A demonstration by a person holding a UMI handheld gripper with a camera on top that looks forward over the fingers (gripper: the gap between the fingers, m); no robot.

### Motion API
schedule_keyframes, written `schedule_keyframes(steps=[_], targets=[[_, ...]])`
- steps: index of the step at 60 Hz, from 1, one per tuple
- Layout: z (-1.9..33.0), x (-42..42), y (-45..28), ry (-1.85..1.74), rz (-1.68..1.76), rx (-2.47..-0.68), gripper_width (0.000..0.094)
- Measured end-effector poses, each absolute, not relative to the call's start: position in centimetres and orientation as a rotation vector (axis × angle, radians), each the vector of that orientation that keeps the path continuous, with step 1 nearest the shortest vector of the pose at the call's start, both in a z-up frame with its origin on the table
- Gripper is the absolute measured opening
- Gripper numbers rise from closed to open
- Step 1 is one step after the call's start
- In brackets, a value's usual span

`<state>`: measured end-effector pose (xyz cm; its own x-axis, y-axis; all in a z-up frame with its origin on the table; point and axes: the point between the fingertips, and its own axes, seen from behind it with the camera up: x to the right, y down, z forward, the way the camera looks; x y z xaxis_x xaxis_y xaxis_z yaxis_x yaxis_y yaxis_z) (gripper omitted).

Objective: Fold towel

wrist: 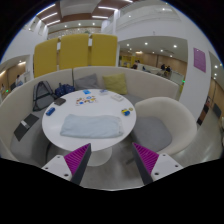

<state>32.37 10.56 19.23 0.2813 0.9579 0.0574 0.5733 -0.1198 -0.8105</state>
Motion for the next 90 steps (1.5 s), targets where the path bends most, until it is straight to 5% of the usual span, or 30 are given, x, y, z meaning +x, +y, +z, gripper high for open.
schedule_keyframes(steps=[36,73,81,90], targets=[[15.0,18.7,-13.2,-1.626,0.734,-1.692,0.0867],[-2.1,-2.4,-11.8,-1.577,0.583,-1.793,0.0824],[-2.4,-3.1,-10.0,-1.557,0.512,-1.753,0.0071],[-1.0,-2.4,-14.5,-1.702,0.640,-1.760,0.0021]])
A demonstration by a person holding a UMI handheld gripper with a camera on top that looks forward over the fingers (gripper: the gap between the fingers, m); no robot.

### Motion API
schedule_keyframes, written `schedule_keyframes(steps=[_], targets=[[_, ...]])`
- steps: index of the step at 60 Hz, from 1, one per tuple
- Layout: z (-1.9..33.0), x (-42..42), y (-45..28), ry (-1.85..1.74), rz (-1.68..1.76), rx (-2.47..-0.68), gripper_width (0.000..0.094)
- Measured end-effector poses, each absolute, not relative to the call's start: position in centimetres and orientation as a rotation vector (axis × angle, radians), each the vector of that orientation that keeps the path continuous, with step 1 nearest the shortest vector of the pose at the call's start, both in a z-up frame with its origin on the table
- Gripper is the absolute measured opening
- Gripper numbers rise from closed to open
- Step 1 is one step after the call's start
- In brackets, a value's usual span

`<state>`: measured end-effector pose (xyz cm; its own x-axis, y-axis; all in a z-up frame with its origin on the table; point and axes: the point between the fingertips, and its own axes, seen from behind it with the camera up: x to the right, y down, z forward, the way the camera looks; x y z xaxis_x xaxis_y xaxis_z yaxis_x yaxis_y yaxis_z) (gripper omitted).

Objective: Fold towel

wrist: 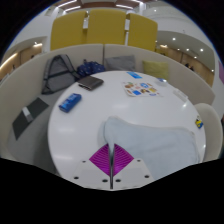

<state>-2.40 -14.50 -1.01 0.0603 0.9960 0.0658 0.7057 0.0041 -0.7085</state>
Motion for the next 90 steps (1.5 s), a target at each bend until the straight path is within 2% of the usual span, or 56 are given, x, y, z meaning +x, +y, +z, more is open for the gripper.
schedule_keyframes(steps=[9,13,18,24,34,35,41,45,46,54,71,80,90], targets=[[5.9,-2.4,-13.6,-1.675,0.794,-1.721,0.0022],[8.6,-1.8,-10.6,-1.641,0.815,-1.722,0.0022],[10.3,-1.0,-5.7,-1.610,0.803,-1.718,0.0023],[9.7,-0.3,1.3,-1.588,0.727,-1.707,0.0026],[5.7,0.6,10.0,-1.584,0.615,-1.739,0.0052],[5.2,0.6,10.6,-1.593,0.604,-1.738,0.0100],[2.3,2.1,13.2,-1.641,0.524,-1.775,0.0556],[2.1,3.1,14.3,-1.648,0.506,-1.791,0.0859],[2.3,3.3,14.5,-1.649,0.504,-1.789,0.0879],[6.7,6.2,14.7,-1.637,0.563,-1.787,0.0866],[20.0,19.6,10.3,-1.688,0.726,-1.848,0.0868],[23.6,24.3,10.0,-1.663,0.737,-1.874,0.0870],[25.4,25.1,10.5,-1.615,0.754,-1.846,0.0874]])
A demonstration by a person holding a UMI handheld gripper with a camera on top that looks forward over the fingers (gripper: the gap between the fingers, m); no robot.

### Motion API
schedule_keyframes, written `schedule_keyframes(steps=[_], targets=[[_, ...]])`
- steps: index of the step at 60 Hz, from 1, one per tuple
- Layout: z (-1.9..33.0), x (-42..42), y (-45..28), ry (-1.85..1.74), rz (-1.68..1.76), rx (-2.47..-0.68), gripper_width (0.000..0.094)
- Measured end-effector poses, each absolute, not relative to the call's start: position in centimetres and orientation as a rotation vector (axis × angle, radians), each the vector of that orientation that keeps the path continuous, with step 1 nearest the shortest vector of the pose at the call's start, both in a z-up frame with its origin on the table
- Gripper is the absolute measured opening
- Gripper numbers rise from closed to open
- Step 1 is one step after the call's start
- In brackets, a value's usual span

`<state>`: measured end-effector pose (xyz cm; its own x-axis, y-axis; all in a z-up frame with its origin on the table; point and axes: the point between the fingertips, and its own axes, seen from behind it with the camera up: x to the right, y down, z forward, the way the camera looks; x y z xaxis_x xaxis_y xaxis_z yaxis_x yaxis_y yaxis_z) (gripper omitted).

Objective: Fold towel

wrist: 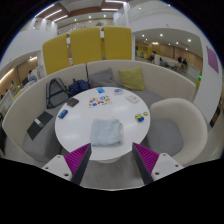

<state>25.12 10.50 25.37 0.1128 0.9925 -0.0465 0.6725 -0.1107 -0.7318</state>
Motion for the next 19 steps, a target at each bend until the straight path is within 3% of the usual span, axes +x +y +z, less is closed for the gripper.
schedule_keyframes(steps=[19], targets=[[24.8,25.4,8.6,-1.649,0.762,-1.811,0.0874]])
